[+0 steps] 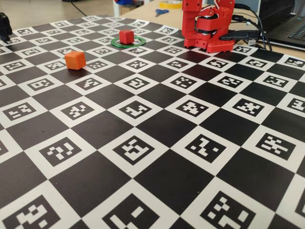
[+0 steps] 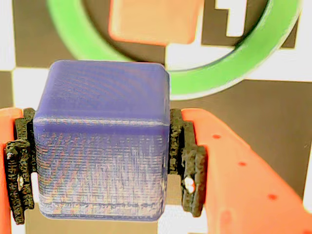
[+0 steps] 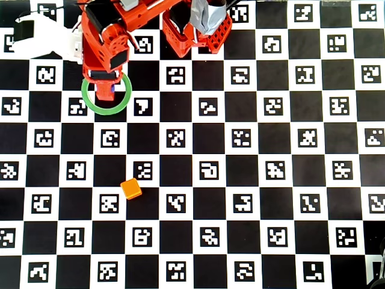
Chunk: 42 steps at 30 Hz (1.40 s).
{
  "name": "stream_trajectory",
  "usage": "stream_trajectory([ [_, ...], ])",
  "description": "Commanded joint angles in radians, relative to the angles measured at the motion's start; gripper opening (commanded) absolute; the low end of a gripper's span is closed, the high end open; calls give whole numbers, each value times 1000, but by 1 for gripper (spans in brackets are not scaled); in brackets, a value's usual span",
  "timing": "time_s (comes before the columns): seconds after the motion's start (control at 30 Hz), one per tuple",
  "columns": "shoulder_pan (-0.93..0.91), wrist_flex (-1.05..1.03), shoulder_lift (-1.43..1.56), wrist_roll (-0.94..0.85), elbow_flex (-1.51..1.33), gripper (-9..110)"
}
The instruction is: Grab the red cube then put it in the green circle then put the blue cube on top and finally the orange cube on top
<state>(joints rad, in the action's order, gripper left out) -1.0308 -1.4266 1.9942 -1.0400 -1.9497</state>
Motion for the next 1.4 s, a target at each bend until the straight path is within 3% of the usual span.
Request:
stream_trajectory([
  [0.0,-18,43,23,-9,-8,13],
  [0.77,-61,244,-80,-34,-153,13],
  [1.37,-55,272,-109,-23,-193,13],
])
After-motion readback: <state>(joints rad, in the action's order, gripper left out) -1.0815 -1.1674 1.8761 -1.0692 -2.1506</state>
